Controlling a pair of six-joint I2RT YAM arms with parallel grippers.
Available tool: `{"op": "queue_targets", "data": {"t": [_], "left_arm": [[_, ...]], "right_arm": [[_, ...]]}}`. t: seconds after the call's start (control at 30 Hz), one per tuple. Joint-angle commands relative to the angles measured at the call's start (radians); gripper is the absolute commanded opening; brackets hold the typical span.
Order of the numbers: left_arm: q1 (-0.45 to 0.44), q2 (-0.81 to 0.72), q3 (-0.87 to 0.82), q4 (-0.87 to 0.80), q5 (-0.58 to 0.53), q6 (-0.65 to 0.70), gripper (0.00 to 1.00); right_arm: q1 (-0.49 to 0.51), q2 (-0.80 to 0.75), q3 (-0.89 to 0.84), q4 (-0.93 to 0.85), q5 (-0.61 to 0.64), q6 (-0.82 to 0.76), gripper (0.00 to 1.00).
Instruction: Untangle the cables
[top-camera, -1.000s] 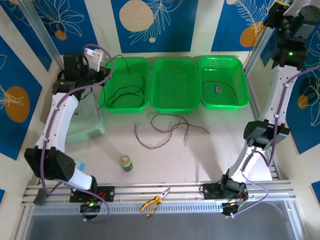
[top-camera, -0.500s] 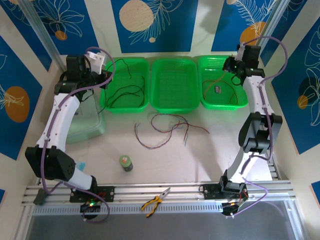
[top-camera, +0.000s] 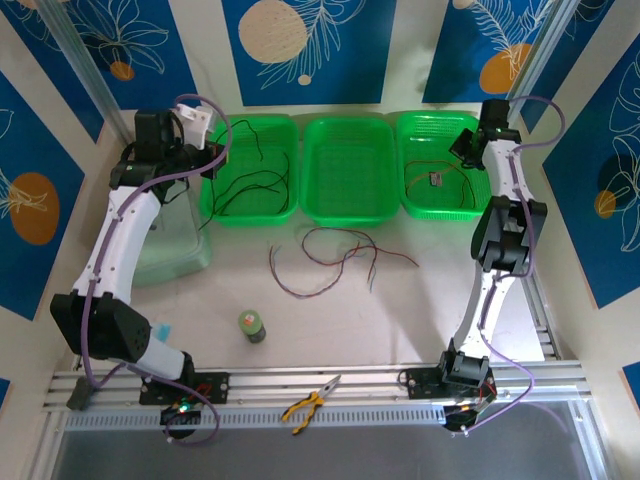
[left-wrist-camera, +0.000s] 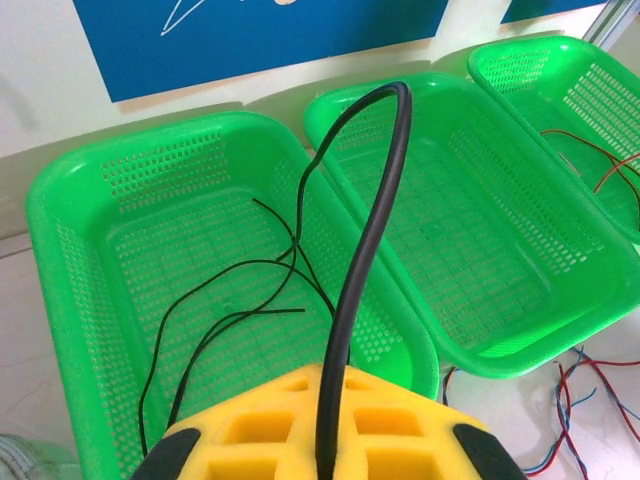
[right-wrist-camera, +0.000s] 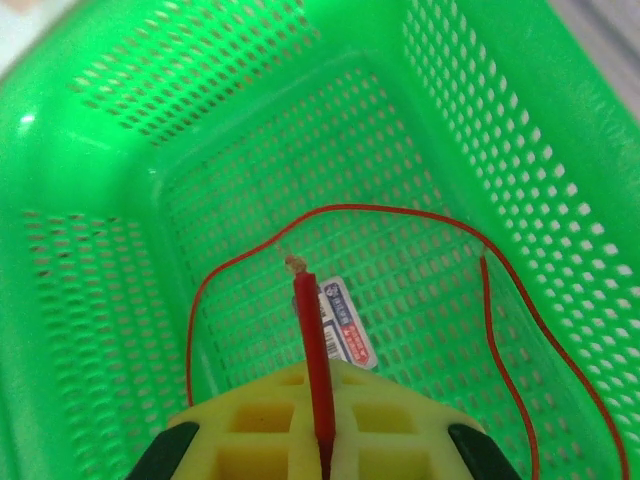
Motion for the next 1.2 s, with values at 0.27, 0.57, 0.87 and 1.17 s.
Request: {"op": "queue_targets", "data": {"t": [0.27, 0.57, 0.87, 1.17], "left_arm": [[-0.014, 0.005, 0.053, -0.02, 0.004, -0.047, 0.0], [-0.016, 0.024, 0.117, 0.012, -0.002, -0.077, 0.0], [-0.016, 0.082, 0.283, 0.127, -0.037, -0.115, 0.0], [-0.015, 0.242, 0.323, 0.238, -0.045, -0.164, 0.0]], "right_arm": [[-0.048, 0.077, 0.136, -0.143, -0.131, 0.144, 0.93], [-0.042, -0.131, -0.088, -0.01, -0.165, 0.148, 0.96], [0.002, -0.316, -0.285, 0.058, -0.218, 0.137, 0.96], [0.013, -0.567, -0.521, 0.119, -0.275, 0.133, 0.96]]}}
